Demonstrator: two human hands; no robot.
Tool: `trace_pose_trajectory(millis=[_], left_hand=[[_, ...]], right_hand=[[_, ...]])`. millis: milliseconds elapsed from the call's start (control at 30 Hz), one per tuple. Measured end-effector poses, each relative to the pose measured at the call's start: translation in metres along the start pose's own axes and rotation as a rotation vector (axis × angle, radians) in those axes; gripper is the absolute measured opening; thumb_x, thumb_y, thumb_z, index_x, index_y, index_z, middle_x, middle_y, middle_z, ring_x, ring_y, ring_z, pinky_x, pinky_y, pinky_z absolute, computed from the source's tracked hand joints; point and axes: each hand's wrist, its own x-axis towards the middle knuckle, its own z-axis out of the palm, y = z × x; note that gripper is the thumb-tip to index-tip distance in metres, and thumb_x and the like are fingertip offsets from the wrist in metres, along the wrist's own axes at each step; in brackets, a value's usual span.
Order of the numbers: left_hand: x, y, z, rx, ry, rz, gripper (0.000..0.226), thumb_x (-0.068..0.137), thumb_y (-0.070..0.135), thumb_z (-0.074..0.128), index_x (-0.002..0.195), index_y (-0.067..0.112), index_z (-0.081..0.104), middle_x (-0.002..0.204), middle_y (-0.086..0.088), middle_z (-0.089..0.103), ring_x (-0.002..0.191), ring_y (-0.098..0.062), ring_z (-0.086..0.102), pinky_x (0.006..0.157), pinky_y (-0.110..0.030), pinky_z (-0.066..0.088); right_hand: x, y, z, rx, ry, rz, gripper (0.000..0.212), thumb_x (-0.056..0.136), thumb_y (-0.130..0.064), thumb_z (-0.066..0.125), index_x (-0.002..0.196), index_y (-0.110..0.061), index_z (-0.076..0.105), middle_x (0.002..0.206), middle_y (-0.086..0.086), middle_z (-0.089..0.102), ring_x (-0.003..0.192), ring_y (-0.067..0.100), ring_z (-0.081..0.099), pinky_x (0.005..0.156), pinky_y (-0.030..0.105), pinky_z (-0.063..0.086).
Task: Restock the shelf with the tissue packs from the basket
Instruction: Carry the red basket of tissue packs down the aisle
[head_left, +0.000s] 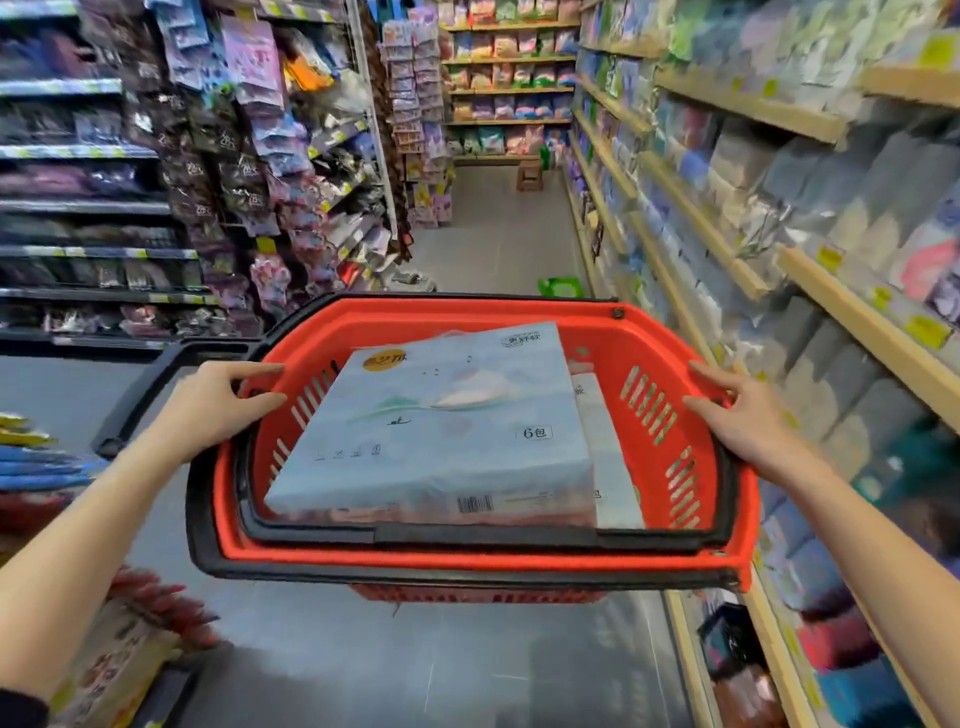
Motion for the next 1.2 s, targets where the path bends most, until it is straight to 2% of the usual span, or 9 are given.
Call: trace_pose_trajectory(millis=[100, 300, 533, 633, 733, 933, 1067, 1133, 1200], left_hand=[[0.054, 0.006, 0.014, -0.007, 0.004, -0.032, 0.039, 0.077, 0.029, 0.071, 0.116, 0.028, 0.064, 0.117, -0.010, 0.066, 0.067, -0.022, 0.059, 0.054, -0.031, 0.039], [0.170, 0.009, 0.030, -0.034, 0.001, -0.074, 0.040, 0.078, 0.031, 0.070, 0.117, 0.030, 0.063, 0.121, -0.009, 0.064, 0.063, -0.018, 0.057, 0.053, -0.030, 0.039], [0.333, -0.005, 0.042, 0.011, -0.083, -0.047, 0.040, 0.080, 0.031, 0.068, 0.120, 0.028, 0.062, 0.114, -0.012, 0.067, 0.076, -0.033, 0.063, 0.048, -0.027, 0.030], [0.404, -0.008, 0.042, 0.033, -0.089, -0.016, 0.041, 0.080, 0.033, 0.068, 0.120, 0.028, 0.061, 0.116, -0.016, 0.066, 0.050, -0.022, 0.053, 0.045, -0.027, 0.031], [0.465, -0.007, 0.042, 0.064, -0.064, 0.007, 0.041, 0.078, 0.030, 0.070, 0.118, 0.025, 0.063, 0.108, -0.025, 0.066, 0.083, -0.041, 0.062, 0.064, -0.041, 0.043], [0.583, -0.010, 0.059, 0.027, -0.090, 0.012, 0.041, 0.078, 0.032, 0.070, 0.119, 0.027, 0.063, 0.105, -0.012, 0.068, 0.071, -0.024, 0.058, 0.059, -0.032, 0.037], [0.664, -0.003, 0.086, 0.029, -0.099, 0.018, 0.040, 0.078, 0.030, 0.070, 0.118, 0.026, 0.064, 0.085, -0.013, 0.066, 0.067, -0.021, 0.056, 0.059, -0.034, 0.039], [0.708, 0.000, 0.101, 0.029, -0.092, 0.013, 0.039, 0.079, 0.028, 0.070, 0.117, 0.026, 0.064, 0.093, -0.023, 0.069, 0.073, -0.031, 0.061, 0.064, -0.040, 0.044], [0.751, 0.000, 0.115, 0.030, -0.109, 0.004, 0.039, 0.078, 0.030, 0.069, 0.116, 0.027, 0.064, 0.089, -0.019, 0.069, 0.064, -0.026, 0.060, 0.053, -0.035, 0.040]], right_hand=[[0.070, -0.007, 0.012, -0.019, -0.036, -0.019, 0.045, 0.084, -0.008, 0.061, 0.128, -0.008, 0.052, 0.132, 0.013, 0.054, 0.104, 0.009, 0.047, 0.069, 0.006, 0.030], [0.193, -0.022, 0.049, -0.077, -0.044, -0.032, 0.045, 0.084, -0.009, 0.061, 0.128, -0.010, 0.053, 0.127, 0.014, 0.057, 0.095, 0.011, 0.047, 0.054, -0.008, 0.032], [0.318, -0.032, 0.129, -0.040, -0.028, 0.021, 0.045, 0.082, -0.016, 0.064, 0.126, -0.016, 0.055, 0.126, 0.005, 0.059, 0.101, 0.010, 0.051, 0.084, 0.023, 0.035], [0.364, -0.040, 0.159, -0.051, 0.010, 0.024, 0.045, 0.081, -0.014, 0.064, 0.125, -0.015, 0.056, 0.126, 0.009, 0.059, 0.102, 0.010, 0.053, 0.085, 0.024, 0.037], [0.410, -0.049, 0.182, 0.004, 0.020, 0.041, 0.046, 0.081, -0.016, 0.064, 0.126, -0.016, 0.055, 0.126, 0.007, 0.060, 0.106, 0.016, 0.057, 0.089, 0.030, 0.044], [0.517, -0.049, 0.224, 0.096, 0.034, 0.116, 0.049, 0.080, -0.014, 0.066, 0.127, -0.021, 0.053, 0.111, 0.007, 0.066, 0.065, -0.010, 0.061, 0.061, 0.008, 0.050], [0.595, -0.045, 0.259, 0.051, 0.052, 0.090, 0.046, 0.080, -0.007, 0.065, 0.125, -0.012, 0.056, 0.122, 0.007, 0.060, 0.095, 0.005, 0.056, 0.079, 0.018, 0.038], [0.640, -0.036, 0.276, 0.042, 0.030, 0.079, 0.046, 0.081, -0.008, 0.065, 0.126, -0.014, 0.055, 0.120, 0.006, 0.061, 0.087, -0.003, 0.057, 0.071, 0.012, 0.042], [0.686, -0.030, 0.290, 0.038, 0.004, 0.080, 0.047, 0.081, -0.012, 0.065, 0.126, -0.017, 0.055, 0.115, 0.003, 0.063, 0.076, -0.008, 0.057, 0.060, 0.000, 0.042]])
